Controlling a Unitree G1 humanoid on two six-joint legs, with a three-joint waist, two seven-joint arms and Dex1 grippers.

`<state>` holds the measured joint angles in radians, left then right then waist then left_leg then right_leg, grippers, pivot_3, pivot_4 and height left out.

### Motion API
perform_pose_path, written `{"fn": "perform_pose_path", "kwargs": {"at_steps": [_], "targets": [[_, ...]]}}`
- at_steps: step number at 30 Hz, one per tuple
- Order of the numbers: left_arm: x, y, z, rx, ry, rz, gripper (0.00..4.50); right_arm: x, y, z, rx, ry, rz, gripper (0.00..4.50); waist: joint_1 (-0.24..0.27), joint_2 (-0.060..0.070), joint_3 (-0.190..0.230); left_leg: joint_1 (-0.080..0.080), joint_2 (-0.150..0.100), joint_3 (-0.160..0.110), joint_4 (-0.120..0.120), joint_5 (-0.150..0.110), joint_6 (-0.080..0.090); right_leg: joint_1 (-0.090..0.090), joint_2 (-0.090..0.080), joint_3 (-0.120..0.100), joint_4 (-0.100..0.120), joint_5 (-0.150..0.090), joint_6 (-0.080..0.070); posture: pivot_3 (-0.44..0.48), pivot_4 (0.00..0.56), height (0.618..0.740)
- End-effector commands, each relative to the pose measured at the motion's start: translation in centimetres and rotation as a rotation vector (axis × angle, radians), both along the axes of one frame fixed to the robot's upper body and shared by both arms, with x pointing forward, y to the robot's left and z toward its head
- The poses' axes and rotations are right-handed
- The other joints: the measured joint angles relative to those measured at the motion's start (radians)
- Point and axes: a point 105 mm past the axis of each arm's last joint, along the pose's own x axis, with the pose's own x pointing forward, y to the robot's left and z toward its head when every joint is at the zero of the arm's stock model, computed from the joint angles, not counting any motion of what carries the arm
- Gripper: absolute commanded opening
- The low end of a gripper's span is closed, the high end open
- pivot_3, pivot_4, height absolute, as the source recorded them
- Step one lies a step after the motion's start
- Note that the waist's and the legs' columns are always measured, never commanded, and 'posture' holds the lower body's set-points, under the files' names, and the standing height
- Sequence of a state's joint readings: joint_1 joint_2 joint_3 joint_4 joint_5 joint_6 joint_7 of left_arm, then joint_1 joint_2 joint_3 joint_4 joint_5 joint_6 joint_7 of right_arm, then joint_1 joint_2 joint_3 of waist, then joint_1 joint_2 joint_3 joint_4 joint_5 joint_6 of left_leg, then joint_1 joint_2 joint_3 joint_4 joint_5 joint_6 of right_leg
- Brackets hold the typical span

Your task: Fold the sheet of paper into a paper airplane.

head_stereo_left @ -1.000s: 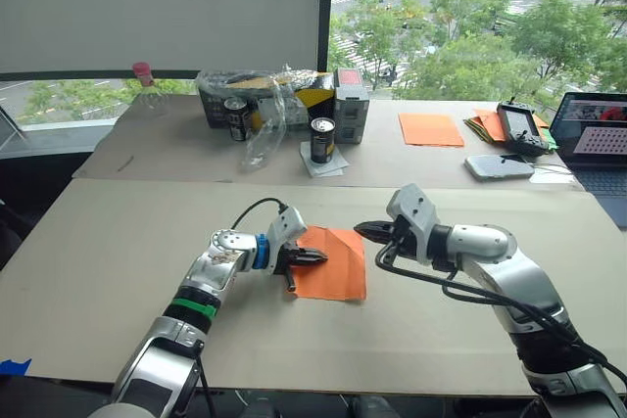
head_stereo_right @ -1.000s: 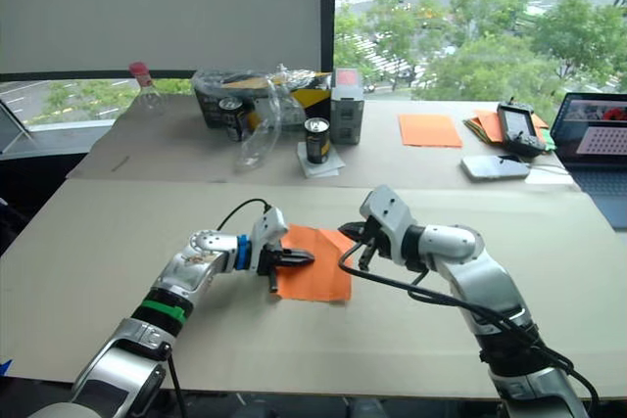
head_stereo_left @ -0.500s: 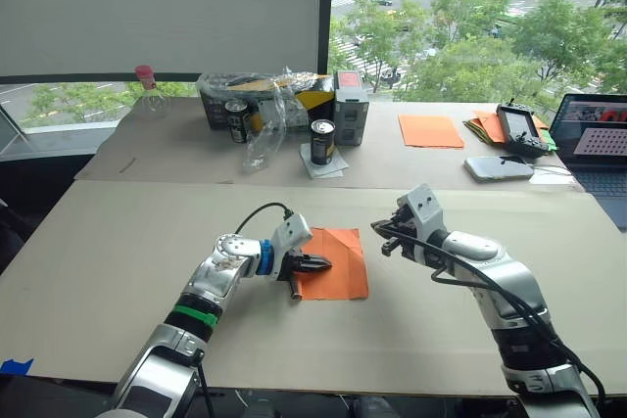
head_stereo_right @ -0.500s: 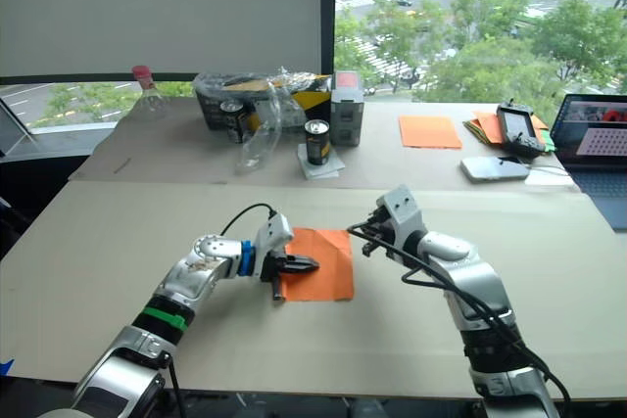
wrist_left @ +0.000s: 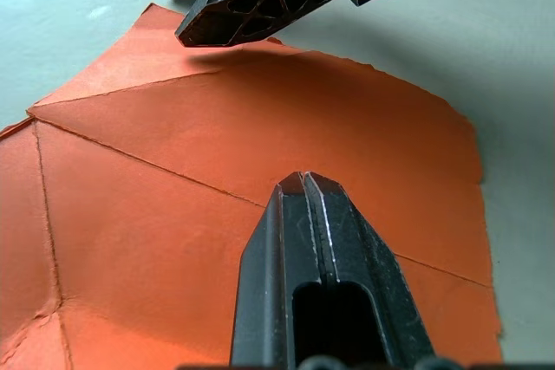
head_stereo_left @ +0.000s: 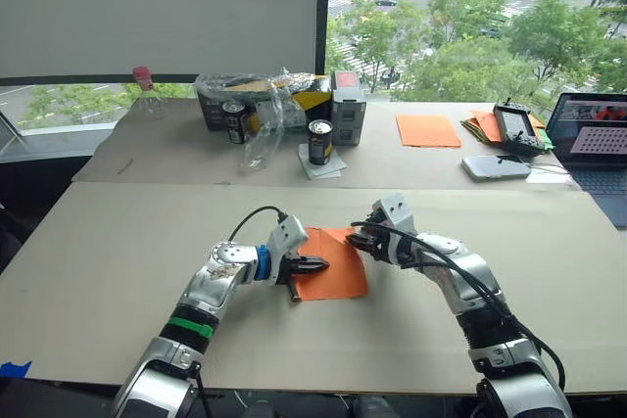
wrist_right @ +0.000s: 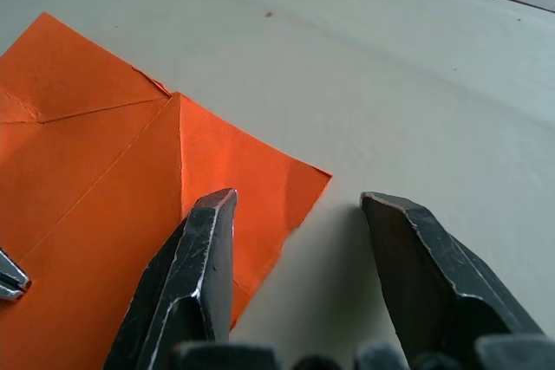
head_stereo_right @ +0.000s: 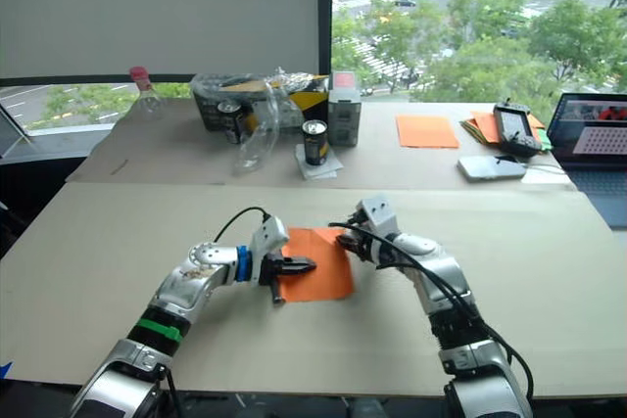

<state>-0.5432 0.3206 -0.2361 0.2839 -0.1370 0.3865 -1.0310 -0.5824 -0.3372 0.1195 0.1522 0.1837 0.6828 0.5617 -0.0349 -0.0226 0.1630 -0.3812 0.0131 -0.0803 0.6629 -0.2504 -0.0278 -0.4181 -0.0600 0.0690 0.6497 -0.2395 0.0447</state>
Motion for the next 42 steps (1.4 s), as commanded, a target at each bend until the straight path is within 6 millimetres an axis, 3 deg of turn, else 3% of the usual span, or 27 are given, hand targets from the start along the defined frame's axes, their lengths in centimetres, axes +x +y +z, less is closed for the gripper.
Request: {"fn": "perform_pose_path", "kwargs": {"at_steps": [1, 2, 8, 11, 19, 27, 34, 42], "targets": [[-0.7, 1.4, -0.7, 0.039, 0.022, 0.033, 0.00, -0.1, -0.1, 3.2, 0.031, -0.091, 0.025, 2.54, -0.003, 0.000, 0.000, 0.000, 0.000, 0.000, 0.000, 0.000, 0.000, 0.000, 0.000, 0.000, 0.000, 0.000, 0.000, 0.000, 0.150, 0.730], [-0.8, 2.0, -0.3, 0.067, -0.002, 0.032, 0.00, -0.4, -0.3, 3.7, 0.030, -0.102, 0.033, 2.54, -0.006, 0.000, 0.000, -0.001, 0.000, 0.000, 0.000, 0.000, 0.000, -0.001, 0.000, 0.000, 0.000, 0.000, 0.000, 0.000, 0.150, 0.730], [-0.5, 2.1, 7.0, -0.064, -0.086, 0.059, 0.00, -2.0, -1.0, 5.8, 0.014, -0.141, 0.077, 2.54, -0.009, 0.000, 0.000, -0.003, 0.000, -0.001, 0.000, 0.000, 0.000, -0.004, 0.000, 0.000, 0.002, 0.000, 0.000, 0.000, 0.150, 0.730], [-0.1, 1.9, 8.3, -0.066, -0.110, 0.064, 0.00, -2.4, -1.1, 6.2, -0.002, -0.151, 0.089, 2.54, -0.008, 0.000, 0.000, -0.003, 0.000, 0.000, 0.000, 0.000, 0.000, -0.003, 0.000, 0.000, 0.001, 0.000, 0.000, 0.000, 0.150, 0.730], [1.5, 0.9, 4.7, 0.140, -0.167, 0.086, 0.00, -2.0, -2.2, 5.6, -0.030, -0.149, 0.009, 2.54, -0.009, 0.000, 0.000, -0.003, 0.000, 0.000, 0.000, 0.000, 0.000, -0.004, 0.000, 0.000, 0.001, 0.000, 0.000, 0.000, 0.150, 0.730], [1.0, 0.7, 1.6, 0.131, -0.109, 0.113, 0.00, -2.1, -1.0, 2.5, 0.289, 0.152, -0.055, 2.54, -0.009, 0.000, 0.000, -0.003, 0.000, 0.000, 0.000, 0.000, 0.000, -0.004, 0.000, 0.000, 0.001, 0.000, 0.000, 0.000, 0.150, 0.730], [-0.2, 2.1, 0.5, 0.107, -0.062, 0.166, 0.00, -2.5, -1.0, 0.9, 0.438, 0.338, -0.015, 2.54, -0.009, 0.000, 0.000, -0.002, 0.000, 0.000, 0.000, 0.000, 0.000, -0.003, 0.000, 0.000, 0.001, 0.000, 0.000, 0.000, 0.150, 0.730], [-0.1, 2.9, 0.3, 0.095, -0.064, 0.210, 0.00, -1.3, 0.3, 1.4, 0.511, 0.402, 0.058, 2.54, -0.013, 0.000, 0.000, 0.000, 0.000, 0.001, 0.000, 0.000, 0.000, -0.003, 0.000, 0.001, 0.004, 0.000, 0.000, 0.000, 0.150, 0.730]]}}
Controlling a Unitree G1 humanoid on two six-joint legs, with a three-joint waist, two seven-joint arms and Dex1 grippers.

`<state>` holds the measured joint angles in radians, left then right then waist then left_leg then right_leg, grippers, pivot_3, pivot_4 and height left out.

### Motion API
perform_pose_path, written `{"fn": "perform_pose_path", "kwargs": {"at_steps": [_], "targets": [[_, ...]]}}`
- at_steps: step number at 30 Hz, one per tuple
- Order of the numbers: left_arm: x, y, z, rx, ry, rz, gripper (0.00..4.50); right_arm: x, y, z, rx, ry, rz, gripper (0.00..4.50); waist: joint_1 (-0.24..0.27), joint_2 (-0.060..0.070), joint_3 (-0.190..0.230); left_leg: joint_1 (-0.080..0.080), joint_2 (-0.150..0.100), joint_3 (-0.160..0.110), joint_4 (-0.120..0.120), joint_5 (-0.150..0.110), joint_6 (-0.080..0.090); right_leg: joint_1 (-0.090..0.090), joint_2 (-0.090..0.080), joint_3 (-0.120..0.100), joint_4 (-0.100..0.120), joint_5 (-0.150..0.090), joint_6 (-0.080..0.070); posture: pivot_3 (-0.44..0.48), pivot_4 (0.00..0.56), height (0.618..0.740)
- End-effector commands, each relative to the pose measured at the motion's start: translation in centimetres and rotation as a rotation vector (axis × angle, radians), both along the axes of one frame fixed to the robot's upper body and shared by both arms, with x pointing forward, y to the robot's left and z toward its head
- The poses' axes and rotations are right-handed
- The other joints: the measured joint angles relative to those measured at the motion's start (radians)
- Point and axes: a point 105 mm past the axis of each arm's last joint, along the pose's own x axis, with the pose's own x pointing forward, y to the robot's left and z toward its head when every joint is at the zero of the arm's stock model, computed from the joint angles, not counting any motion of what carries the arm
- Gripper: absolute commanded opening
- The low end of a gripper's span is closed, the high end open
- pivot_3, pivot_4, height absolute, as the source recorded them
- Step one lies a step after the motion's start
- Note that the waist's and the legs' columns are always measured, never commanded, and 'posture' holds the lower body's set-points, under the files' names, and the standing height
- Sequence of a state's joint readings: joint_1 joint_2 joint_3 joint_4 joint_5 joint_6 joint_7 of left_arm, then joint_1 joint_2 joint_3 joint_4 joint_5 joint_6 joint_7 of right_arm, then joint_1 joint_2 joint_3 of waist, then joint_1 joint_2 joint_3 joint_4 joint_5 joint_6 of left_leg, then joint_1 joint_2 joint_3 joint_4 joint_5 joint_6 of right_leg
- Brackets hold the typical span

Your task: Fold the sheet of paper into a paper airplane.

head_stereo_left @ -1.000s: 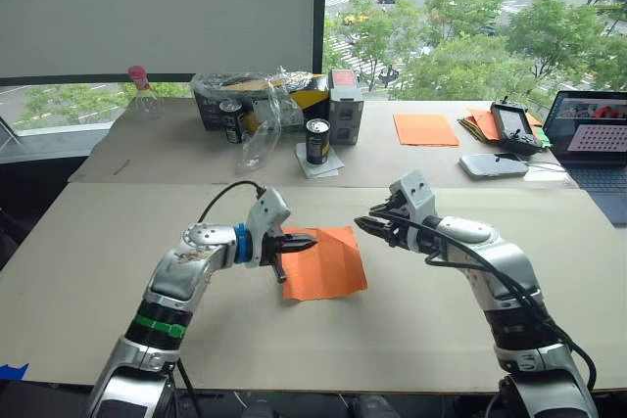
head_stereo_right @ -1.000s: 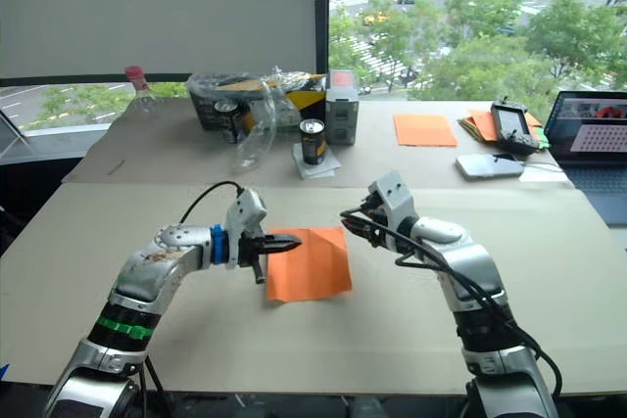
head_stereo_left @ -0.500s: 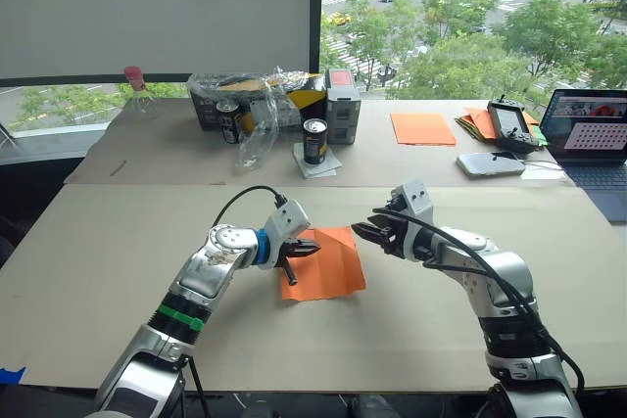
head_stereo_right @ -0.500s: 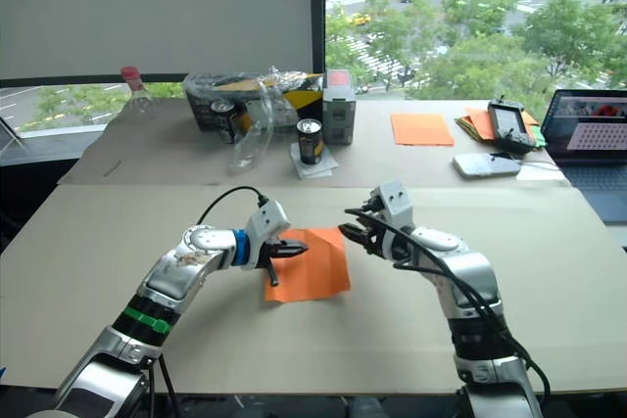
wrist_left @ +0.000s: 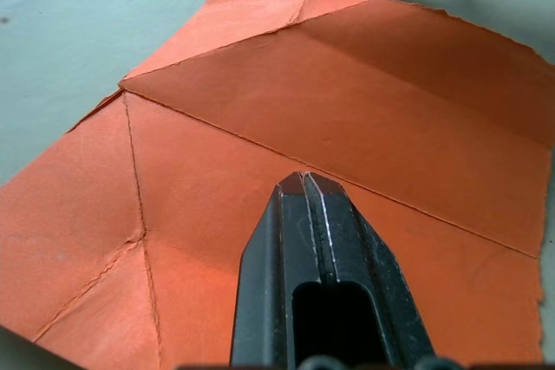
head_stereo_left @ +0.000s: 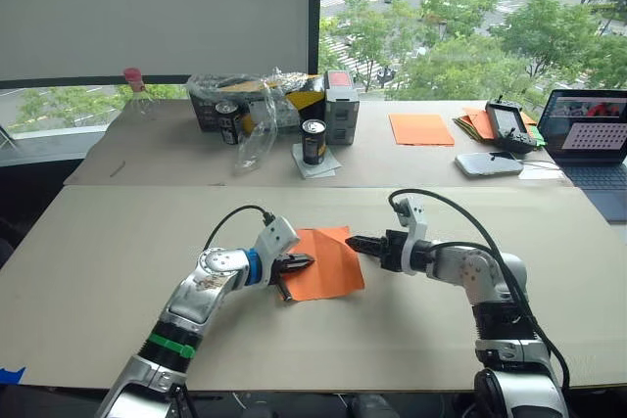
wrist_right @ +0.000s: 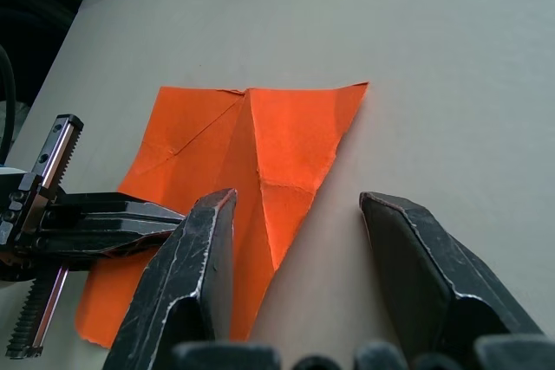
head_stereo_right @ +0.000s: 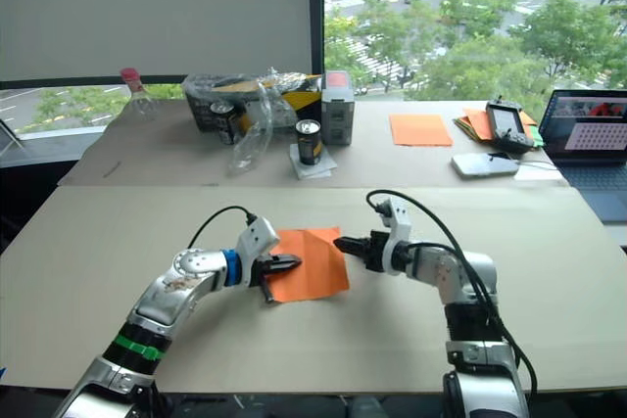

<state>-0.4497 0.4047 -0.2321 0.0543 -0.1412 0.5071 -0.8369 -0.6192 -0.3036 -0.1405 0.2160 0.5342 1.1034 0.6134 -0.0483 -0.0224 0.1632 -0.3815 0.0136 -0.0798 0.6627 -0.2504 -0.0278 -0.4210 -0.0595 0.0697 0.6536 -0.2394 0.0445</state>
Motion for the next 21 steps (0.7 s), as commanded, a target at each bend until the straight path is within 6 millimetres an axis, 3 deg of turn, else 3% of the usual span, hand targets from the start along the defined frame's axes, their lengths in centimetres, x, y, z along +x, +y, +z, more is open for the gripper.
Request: {"fn": "perform_pose_path", "kwargs": {"at_steps": [1, 10, 18, 21], "targets": [[0.0, 0.5, -0.5, 0.009, 0.016, 0.029, 0.00, 0.7, 1.0, 1.5, 0.063, -0.022, 0.042, 2.54, 0.000, 0.000, 0.000, 0.000, 0.000, 0.000, 0.000, 0.000, 0.000, 0.000, 0.000, 0.000, 0.000, 0.000, 0.000, 0.000, 0.150, 0.730], [-0.3, -0.2, -1.0, -0.008, 0.019, 0.032, 0.00, 2.7, 1.7, 1.7, 0.098, 0.006, 0.071, 2.54, 0.002, 0.000, 0.000, 0.000, 0.000, 0.000, 0.000, 0.000, 0.000, 0.000, 0.000, 0.000, 0.001, 0.000, 0.000, 0.000, 0.150, 0.730], [-0.6, -0.4, -1.4, -0.008, 0.025, 0.035, 0.00, 3.0, 2.2, 2.0, 0.026, -0.084, 0.120, 0.02, 0.002, 0.000, 0.000, 0.001, 0.000, 0.000, 0.000, 0.000, 0.000, 0.000, 0.000, 0.000, 0.001, 0.000, 0.000, 0.000, 0.150, 0.730], [-0.8, -0.6, -1.5, -0.010, 0.031, 0.025, 0.00, 3.2, 2.0, 2.0, -0.071, -0.183, 0.130, 0.02, 0.003, 0.000, 0.000, 0.001, 0.000, 0.000, 0.000, 0.000, 0.000, 0.000, 0.000, 0.000, 0.001, 0.000, 0.000, 0.000, 0.150, 0.730]]}}
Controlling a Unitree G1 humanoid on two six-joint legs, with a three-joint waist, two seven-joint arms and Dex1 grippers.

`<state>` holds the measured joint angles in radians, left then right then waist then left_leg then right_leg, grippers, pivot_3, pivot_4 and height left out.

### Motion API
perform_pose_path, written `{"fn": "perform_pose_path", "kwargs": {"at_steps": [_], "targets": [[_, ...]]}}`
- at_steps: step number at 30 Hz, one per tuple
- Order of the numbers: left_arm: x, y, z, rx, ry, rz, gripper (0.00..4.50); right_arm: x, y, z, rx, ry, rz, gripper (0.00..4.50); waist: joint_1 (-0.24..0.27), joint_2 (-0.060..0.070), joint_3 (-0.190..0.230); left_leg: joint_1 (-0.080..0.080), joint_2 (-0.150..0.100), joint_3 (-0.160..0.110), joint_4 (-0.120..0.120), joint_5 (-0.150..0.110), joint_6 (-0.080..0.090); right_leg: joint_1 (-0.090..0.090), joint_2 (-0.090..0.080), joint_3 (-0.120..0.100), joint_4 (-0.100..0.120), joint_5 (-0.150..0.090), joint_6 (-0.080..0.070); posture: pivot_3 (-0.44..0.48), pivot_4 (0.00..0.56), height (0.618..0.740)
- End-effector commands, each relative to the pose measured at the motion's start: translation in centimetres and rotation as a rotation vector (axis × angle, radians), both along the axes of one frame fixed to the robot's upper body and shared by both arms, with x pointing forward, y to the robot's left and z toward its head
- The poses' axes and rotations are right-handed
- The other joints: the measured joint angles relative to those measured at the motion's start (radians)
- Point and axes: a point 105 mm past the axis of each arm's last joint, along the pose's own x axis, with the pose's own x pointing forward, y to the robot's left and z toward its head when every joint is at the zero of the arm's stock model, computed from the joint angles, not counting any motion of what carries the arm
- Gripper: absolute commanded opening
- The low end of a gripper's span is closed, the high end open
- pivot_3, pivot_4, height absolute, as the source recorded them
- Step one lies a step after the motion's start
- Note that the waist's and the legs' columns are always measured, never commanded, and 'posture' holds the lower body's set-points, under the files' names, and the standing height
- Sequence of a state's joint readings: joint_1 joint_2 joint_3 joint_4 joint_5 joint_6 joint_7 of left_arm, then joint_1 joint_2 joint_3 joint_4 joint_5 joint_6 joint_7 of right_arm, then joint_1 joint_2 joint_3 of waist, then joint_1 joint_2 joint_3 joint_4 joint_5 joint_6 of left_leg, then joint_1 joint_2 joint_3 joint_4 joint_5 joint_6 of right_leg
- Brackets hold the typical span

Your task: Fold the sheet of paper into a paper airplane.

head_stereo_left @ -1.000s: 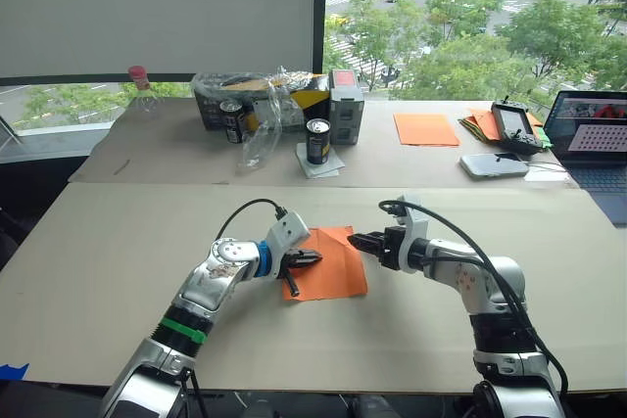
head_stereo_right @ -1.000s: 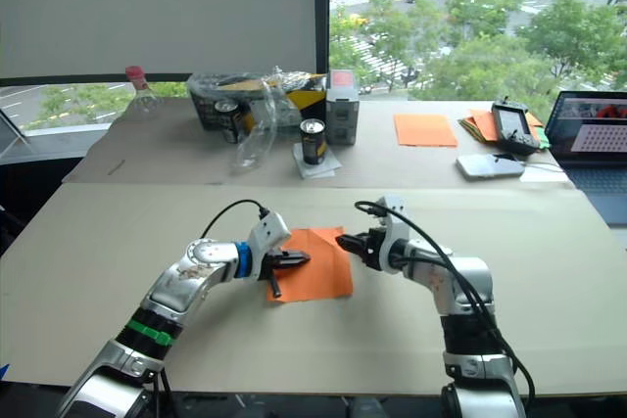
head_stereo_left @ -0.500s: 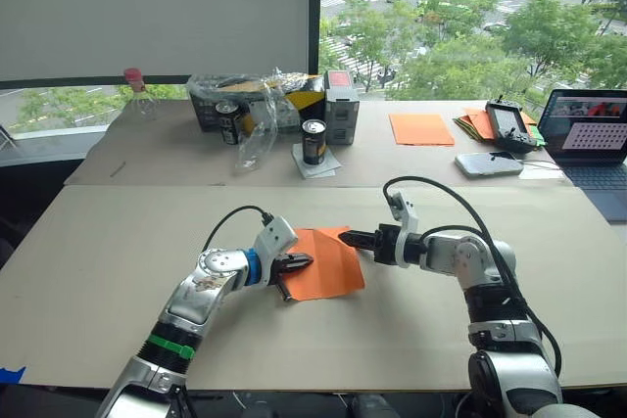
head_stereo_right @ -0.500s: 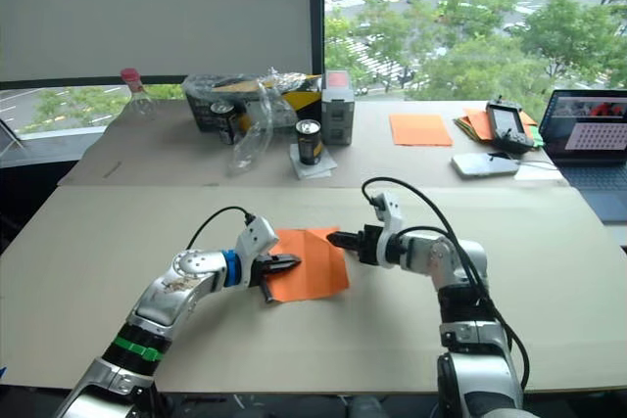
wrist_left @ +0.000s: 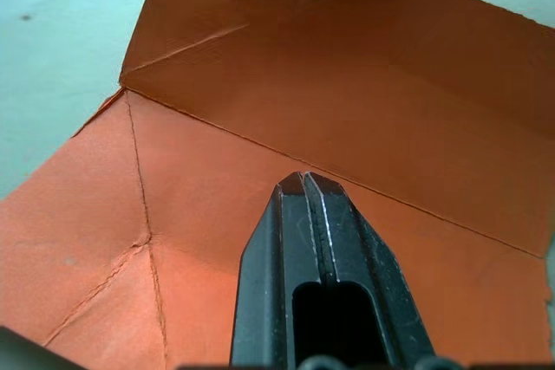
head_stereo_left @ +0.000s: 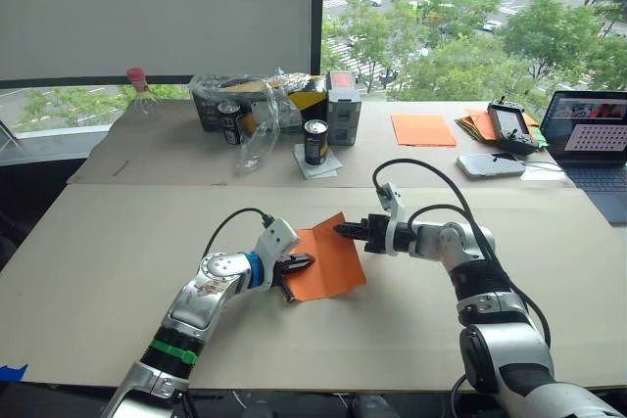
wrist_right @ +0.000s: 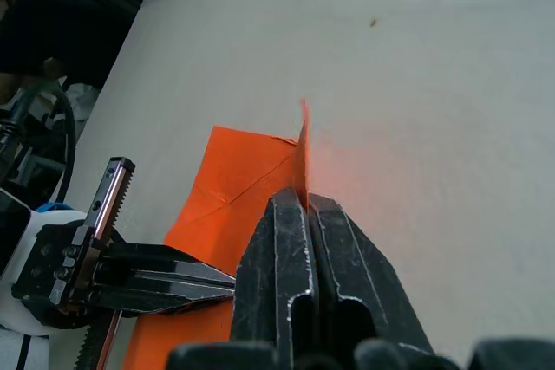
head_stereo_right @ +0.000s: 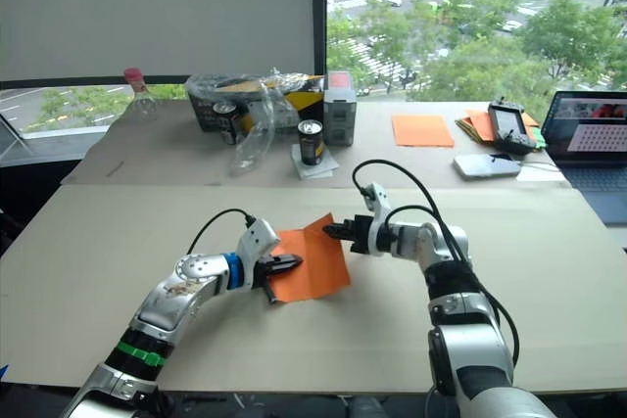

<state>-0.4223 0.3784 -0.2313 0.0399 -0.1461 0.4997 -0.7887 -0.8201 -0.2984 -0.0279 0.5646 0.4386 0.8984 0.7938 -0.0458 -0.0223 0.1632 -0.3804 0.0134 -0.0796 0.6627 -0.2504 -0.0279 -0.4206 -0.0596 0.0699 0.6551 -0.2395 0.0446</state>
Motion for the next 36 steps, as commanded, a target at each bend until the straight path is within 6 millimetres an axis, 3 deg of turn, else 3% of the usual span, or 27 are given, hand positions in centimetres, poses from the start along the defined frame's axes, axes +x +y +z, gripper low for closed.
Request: {"fn": "perform_pose_path", "kwargs": {"at_steps": [1, 5, 12, 18, 26, 28, 30, 36], "targets": [[-0.6, -0.3, -1.2, 0.015, 0.038, -0.009, 0.00, 0.4, -0.2, 1.5, -0.081, -0.173, 0.013, 0.02, 0.000, 0.000, 0.000, 0.000, 0.000, 0.000, 0.000, 0.000, 0.000, 0.000, 0.000, 0.000, 0.000, 0.000, 0.000, 0.000, 0.150, 0.730], [-0.6, -0.4, -1.3, 0.016, 0.038, -0.013, 0.00, 0.0, 0.0, 1.8, -0.171, -0.304, 0.058, 0.02, 0.003, 0.000, 0.000, -0.001, 0.000, 0.000, 0.000, 0.000, 0.000, -0.001, 0.000, 0.000, 0.000, 0.000, 0.000, 0.000, 0.150, 0.730], [-0.2, -0.4, -1.2, 0.022, 0.034, -0.023, 0.00, -1.4, 1.4, 3.3, -0.383, -0.705, 0.185, 0.02, 0.004, 0.000, 0.000, -0.001, 0.000, 0.000, 0.000, 0.000, 0.000, -0.001, 0.000, 0.000, -0.001, 0.000, 0.000, 0.000, 0.150, 0.730], [0.1, -0.6, -0.9, 0.012, 0.024, -0.025, 0.00, -2.6, 2.7, 2.4, -0.633, -0.998, 0.343, 0.02, 0.003, 0.000, 0.000, -0.001, 0.000, 0.000, 0.000, 0.000, 0.000, 0.000, 0.000, 0.000, -0.001, 0.000, 0.000, 0.000, 0.150, 0.730], [0.1, -0.1, -0.8, -0.020, 0.027, 0.006, 0.00, -2.7, 2.1, 0.4, -0.847, -1.232, 0.386, 0.02, 0.003, 0.000, 0.000, -0.001, 0.000, 0.000, 0.000, 0.000, 0.000, 0.000, 0.000, 0.000, -0.001, 0.000, 0.000, 0.000, 0.150, 0.730], [0.7, 0.1, 0.3, -0.045, -0.037, 0.033, 0.00, -2.7, 2.2, -0.1, -0.866, -1.269, 0.389, 0.02, 0.003, 0.000, 0.000, -0.001, 0.000, 0.000, 0.000, 0.000, 0.000, 0.000, 0.000, 0.000, -0.001, 0.000, 0.000, 0.000, 0.150, 0.730], [1.7, 0.2, 2.8, -0.098, -0.140, 0.066, 0.00, -2.7, 2.1, -1.0, -0.902, -1.295, 0.408, 0.02, 0.003, 0.000, 0.000, -0.001, 0.000, 0.000, 0.000, 0.000, 0.000, -0.001, 0.000, 0.000, -0.001, 0.000, 0.000, 0.000, 0.150, 0.730], [3.3, 0.8, 5.9, -0.180, -0.225, 0.149, 0.00, -2.8, 1.9, -2.5, -0.948, -1.346, 0.449, 0.02, 0.003, -0.001, 0.000, 0.000, 0.000, 0.000, 0.000, 0.000, 0.000, 0.000, 0.000, 0.000, -0.001, 0.000, 0.000, 0.000, 0.150, 0.730]]}}
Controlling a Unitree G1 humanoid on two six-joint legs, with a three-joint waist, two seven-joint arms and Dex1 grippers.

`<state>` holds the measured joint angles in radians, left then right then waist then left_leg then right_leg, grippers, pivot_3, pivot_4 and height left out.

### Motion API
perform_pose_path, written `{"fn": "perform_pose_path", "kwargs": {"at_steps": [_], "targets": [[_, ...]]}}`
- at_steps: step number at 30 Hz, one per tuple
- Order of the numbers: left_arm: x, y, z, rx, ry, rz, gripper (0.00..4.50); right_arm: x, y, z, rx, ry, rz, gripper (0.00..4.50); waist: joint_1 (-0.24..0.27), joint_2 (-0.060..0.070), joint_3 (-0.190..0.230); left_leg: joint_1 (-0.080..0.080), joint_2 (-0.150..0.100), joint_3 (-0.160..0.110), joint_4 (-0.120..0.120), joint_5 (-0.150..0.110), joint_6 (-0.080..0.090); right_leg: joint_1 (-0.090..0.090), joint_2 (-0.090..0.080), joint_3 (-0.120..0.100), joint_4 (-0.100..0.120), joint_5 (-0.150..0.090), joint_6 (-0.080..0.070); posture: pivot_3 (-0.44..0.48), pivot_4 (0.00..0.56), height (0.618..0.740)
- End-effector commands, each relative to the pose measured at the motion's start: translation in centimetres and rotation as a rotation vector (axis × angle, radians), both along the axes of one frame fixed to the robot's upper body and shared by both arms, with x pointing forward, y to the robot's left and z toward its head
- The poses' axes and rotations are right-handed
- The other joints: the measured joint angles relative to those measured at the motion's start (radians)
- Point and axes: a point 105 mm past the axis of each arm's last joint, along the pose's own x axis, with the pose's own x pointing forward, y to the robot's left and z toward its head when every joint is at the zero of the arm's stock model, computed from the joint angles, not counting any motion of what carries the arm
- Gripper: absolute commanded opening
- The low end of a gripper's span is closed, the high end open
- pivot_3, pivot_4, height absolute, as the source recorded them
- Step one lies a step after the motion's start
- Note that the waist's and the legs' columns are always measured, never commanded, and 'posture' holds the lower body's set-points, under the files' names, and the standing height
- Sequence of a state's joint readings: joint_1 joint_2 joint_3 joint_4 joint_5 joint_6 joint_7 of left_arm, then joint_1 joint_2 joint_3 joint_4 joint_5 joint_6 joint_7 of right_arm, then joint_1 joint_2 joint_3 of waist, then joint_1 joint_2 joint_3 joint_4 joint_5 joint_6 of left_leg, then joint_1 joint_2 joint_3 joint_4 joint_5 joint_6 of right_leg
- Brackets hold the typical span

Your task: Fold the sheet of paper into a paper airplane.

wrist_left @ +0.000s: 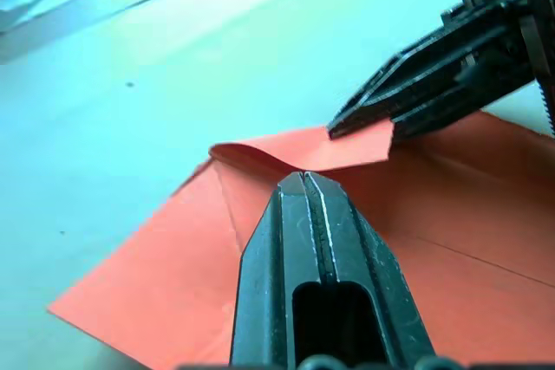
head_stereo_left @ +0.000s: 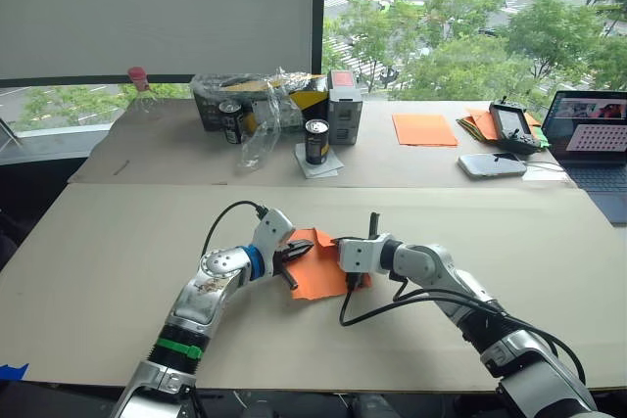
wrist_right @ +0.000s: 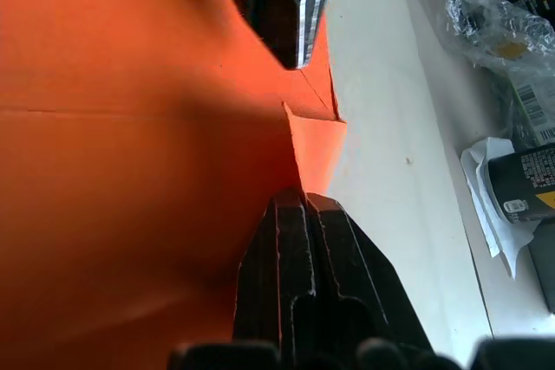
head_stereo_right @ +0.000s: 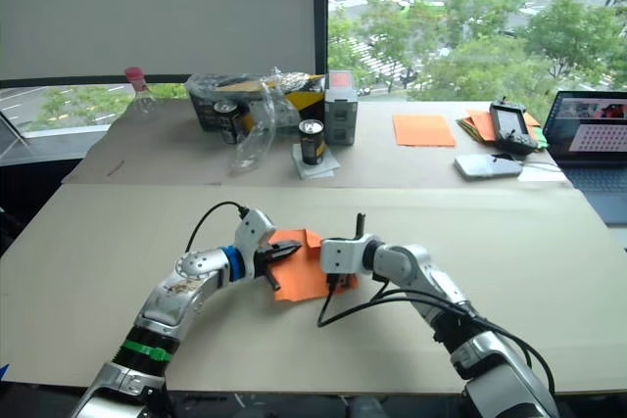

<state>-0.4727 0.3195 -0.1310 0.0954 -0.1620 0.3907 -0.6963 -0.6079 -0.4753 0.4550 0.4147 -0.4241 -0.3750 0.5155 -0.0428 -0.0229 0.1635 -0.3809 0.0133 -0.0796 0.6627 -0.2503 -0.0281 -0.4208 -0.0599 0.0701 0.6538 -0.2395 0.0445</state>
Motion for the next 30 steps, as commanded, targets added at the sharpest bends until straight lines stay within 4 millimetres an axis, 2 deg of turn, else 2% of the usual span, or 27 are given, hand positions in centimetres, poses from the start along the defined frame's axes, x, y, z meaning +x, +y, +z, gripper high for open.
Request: {"fn": "perform_pose_path", "kwargs": {"at_steps": [1, 7, 19, 27, 30], "targets": [[0.9, 0.2, 3.0, -0.072, -0.079, 0.036, 0.00, -0.2, 0.1, -0.6, -0.043, -0.037, 0.028, 0.02, 0.000, 0.000, 0.000, 0.000, 0.000, 0.000, 0.000, 0.000, 0.000, 0.001, 0.000, 0.000, 0.000, 0.000, 0.000, 0.000, 0.150, 0.730], [2.0, -0.6, 3.5, -0.138, -0.024, 0.058, 0.00, -0.4, 0.2, -0.8, -0.071, -0.077, 0.045, 0.02, -0.002, 0.000, 0.000, 0.002, 0.000, 0.000, 0.000, 0.000, 0.000, 0.001, 0.000, 0.000, 0.000, 0.000, 0.000, 0.000, 0.150, 0.730], [2.9, -3.4, -0.6, 0.039, 0.085, -0.005, 0.00, -0.4, -0.1, -1.1, -0.122, -0.122, 0.049, 0.02, -0.004, 0.000, 0.000, 0.010, 0.000, 0.000, -0.001, 0.000, 0.000, 0.011, 0.001, 0.000, -0.003, 0.000, 0.000, 0.000, 0.150, 0.730], [2.7, -3.5, -2.1, 0.088, 0.096, -0.007, 0.00, -0.6, -0.7, -1.9, -0.186, -0.056, 0.072, 0.02, -0.002, 0.000, 0.000, 0.014, 0.000, 0.000, -0.002, 0.000, 0.000, 0.017, 0.000, -0.001, -0.007, 0.000, 0.000, 0.000, 0.150, 0.730], [2.7, -3.5, -2.4, 0.095, 0.094, -0.009, 0.00, -0.6, -0.7, -1.6, -0.185, -0.035, 0.087, 0.02, 0.002, 0.000, 0.000, 0.013, 0.000, 0.000, -0.002, 0.000, 0.000, 0.017, 0.000, -0.001, -0.007, 0.000, 0.000, 0.000, 0.150, 0.730]]}}
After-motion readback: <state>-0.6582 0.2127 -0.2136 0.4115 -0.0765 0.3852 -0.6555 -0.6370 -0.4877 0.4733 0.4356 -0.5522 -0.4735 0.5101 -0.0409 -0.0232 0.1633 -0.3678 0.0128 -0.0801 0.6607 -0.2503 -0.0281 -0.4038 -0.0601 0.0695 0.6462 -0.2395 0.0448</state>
